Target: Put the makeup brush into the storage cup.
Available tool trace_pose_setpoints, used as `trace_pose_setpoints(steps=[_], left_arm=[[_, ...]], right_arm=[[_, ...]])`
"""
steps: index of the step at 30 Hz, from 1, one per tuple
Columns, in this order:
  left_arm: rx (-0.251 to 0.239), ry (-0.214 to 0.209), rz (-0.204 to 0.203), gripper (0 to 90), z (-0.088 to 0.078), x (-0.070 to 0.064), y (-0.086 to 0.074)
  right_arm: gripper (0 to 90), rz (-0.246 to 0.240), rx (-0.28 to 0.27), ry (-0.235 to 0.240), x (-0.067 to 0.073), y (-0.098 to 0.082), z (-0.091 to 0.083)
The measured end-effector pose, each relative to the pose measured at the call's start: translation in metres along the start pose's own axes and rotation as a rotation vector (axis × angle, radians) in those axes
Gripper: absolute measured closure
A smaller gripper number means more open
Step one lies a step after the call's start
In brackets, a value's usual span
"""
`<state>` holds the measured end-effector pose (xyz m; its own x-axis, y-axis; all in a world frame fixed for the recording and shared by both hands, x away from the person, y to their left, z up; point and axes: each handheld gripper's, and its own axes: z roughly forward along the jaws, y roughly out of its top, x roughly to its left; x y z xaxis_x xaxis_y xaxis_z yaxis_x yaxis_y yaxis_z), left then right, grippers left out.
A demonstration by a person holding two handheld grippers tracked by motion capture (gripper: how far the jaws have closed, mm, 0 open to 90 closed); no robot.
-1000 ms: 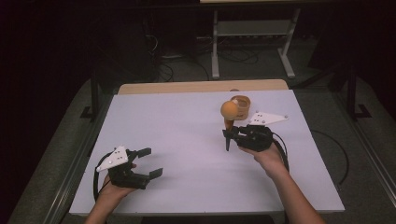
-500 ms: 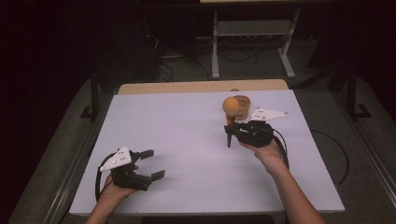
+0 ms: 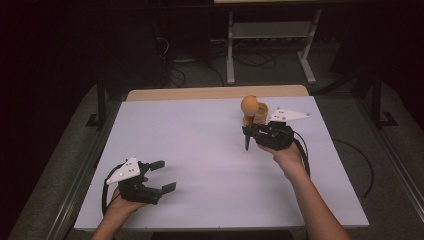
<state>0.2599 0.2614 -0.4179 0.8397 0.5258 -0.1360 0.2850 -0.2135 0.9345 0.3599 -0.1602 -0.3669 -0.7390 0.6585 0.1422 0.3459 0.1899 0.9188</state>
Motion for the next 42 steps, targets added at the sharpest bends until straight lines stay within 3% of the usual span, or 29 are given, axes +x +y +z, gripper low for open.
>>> trace_pose_setpoints(steps=[14,21,34,36,42], left_arm=[[-0.04,-0.004,-0.031,12.0,0.0,0.003,0.0],[-0.03,-0.003,-0.016,12.0,-0.001,0.004,0.0],[-0.039,-0.006,-0.026,12.0,-0.001,0.003,-0.001],[-0.029,-0.004,-0.011,12.0,-0.001,0.004,-0.001],[-0.024,-0.012,-0.023,12.0,0.0,0.002,-0.001]], right_arm=[[73.3,0.004,-0.03,-0.087,-0.019,0.016,0.0],[73.2,0.018,-0.044,-0.131,-0.029,0.021,0.001],[73.2,0.042,-0.061,-0.209,-0.046,0.025,0.006],[73.2,0.049,-0.063,-0.22,-0.048,0.026,0.005],[73.2,0.054,-0.074,-0.25,-0.057,0.028,0.005]])
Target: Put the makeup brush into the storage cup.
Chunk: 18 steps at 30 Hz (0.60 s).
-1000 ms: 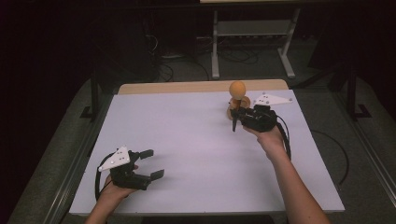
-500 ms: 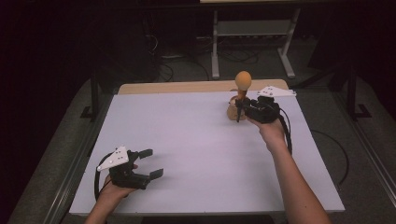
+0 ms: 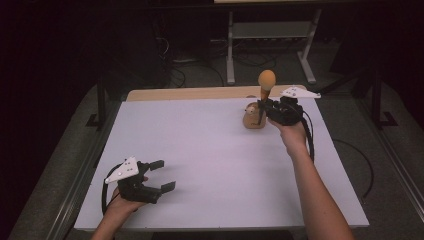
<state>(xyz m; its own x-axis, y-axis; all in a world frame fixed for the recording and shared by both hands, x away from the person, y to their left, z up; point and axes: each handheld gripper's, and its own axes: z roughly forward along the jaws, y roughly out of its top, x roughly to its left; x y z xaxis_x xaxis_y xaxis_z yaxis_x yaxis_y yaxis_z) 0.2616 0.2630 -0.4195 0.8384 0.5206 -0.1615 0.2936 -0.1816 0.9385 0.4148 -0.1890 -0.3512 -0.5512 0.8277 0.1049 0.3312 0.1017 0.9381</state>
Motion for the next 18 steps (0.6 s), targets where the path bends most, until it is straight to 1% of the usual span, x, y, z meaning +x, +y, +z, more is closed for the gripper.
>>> trace_pose_setpoints(steps=[5,9,10,15,16,18], left_arm=[[-0.001,-0.002,0.005,12.0,0.001,0.0,0.0],[0.002,-0.003,0.004,12.0,0.001,0.0,-0.001],[0.003,-0.003,0.002,12.0,0.001,0.0,-0.001],[0.002,-0.003,0.016,12.0,0.001,0.001,0.0],[0.001,-0.003,0.003,12.0,0.001,0.0,-0.001],[0.002,-0.002,-0.003,12.0,0.001,0.0,-0.001]], right_arm=[[73.2,0.011,-0.004,-0.021,-0.005,0.001,0.002],[73.2,0.005,-0.005,-0.035,-0.007,0.005,0.005],[73.2,-0.005,-0.007,-0.039,-0.008,0.007,0.005],[73.2,-0.003,-0.009,-0.056,-0.011,0.011,0.01],[73.2,0.0,-0.008,-0.058,-0.012,0.012,0.01],[73.2,0.0,-0.009,-0.068,-0.013,0.013,0.012]])
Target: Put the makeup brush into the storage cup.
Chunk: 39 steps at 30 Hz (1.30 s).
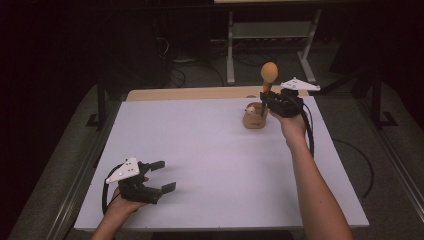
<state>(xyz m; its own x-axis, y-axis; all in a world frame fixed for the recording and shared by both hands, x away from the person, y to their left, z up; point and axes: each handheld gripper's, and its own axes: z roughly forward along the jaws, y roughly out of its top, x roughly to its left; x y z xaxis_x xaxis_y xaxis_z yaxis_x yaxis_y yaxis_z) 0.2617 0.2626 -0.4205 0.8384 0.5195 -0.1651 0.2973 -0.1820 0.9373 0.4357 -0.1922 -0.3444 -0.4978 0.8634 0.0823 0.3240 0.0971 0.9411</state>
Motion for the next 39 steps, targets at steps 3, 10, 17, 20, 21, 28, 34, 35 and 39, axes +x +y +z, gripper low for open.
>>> trace_pose_setpoints(steps=[3,10,17,20,21,28,34,35,39], left_arm=[[0.007,0.0,0.002,12.0,0.0,0.0,-0.001],[0.015,-0.002,0.005,12.0,0.002,-0.002,-0.001],[0.022,-0.006,0.006,12.0,0.002,-0.001,-0.001],[0.021,-0.005,0.01,12.0,0.002,0.0,-0.001],[0.02,-0.006,0.01,12.0,0.002,0.0,-0.001],[0.016,-0.008,0.006,12.0,0.002,0.0,-0.002],[0.017,-0.008,0.005,12.0,0.002,0.0,-0.002],[0.015,-0.008,0.002,12.0,0.002,0.0,-0.002],[0.014,-0.008,0.001,12.0,0.002,0.0,-0.002]], right_arm=[[73.2,0.011,-0.006,-0.008,-0.002,0.001,0.002],[73.2,0.018,-0.01,-0.025,-0.009,0.002,0.009],[73.2,0.007,-0.002,-0.026,-0.01,0.0,0.019],[73.2,0.001,0.009,-0.027,-0.009,-0.002,0.023],[73.2,-0.005,0.014,-0.029,-0.009,-0.002,0.025],[73.1,-0.017,0.046,-0.039,-0.011,-0.008,0.033],[73.1,-0.037,0.076,-0.047,-0.01,-0.013,0.04],[72.9,-0.044,0.087,-0.05,-0.011,-0.014,0.041],[73.0,-0.045,0.106,-0.055,-0.012,-0.017,0.045]])
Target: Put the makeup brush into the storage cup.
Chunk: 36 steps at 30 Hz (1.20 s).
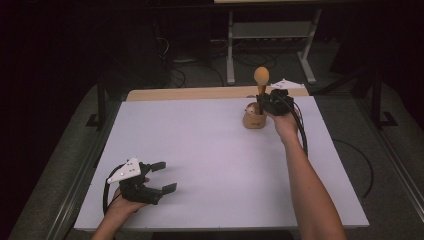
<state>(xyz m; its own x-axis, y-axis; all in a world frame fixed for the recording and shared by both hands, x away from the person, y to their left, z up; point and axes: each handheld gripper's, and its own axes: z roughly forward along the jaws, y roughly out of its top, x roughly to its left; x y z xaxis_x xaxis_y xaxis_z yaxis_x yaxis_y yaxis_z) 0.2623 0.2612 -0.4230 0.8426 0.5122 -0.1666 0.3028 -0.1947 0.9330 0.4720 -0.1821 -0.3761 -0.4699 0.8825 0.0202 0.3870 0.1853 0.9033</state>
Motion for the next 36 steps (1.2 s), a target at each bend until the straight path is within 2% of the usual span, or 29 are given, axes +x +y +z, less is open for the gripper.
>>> trace_pose_setpoints(steps=[8,10,13,19,23,27,36], left_arm=[[0.0,0.0,0.0,12.0,0.0,0.0,0.0],[0.001,0.0,0.0,12.0,0.0,0.0,0.0],[0.004,0.0,-0.002,12.0,0.0,0.001,0.0],[0.006,-0.002,0.006,12.1,0.0,0.0,0.0],[0.008,-0.003,0.009,12.0,0.0,0.0,0.0],[0.005,0.0,0.004,12.0,0.0,0.0,0.0],[0.01,0.0,0.006,12.0,0.001,-0.001,0.0]], right_arm=[[72.1,0.003,0.035,-0.003,-0.002,-0.004,0.006],[62.7,0.026,0.022,-0.004,-0.003,-0.004,0.006],[54.1,0.037,-0.002,0.001,-0.004,-0.002,0.002],[42.9,0.058,-0.007,0.007,-0.006,0.0,-0.007],[37.3,0.075,0.006,0.031,-0.005,0.001,-0.013],[32.2,0.066,0.003,0.054,-0.002,0.001,-0.021],[18.5,0.051,0.024,0.065,0.003,-0.006,-0.031]])
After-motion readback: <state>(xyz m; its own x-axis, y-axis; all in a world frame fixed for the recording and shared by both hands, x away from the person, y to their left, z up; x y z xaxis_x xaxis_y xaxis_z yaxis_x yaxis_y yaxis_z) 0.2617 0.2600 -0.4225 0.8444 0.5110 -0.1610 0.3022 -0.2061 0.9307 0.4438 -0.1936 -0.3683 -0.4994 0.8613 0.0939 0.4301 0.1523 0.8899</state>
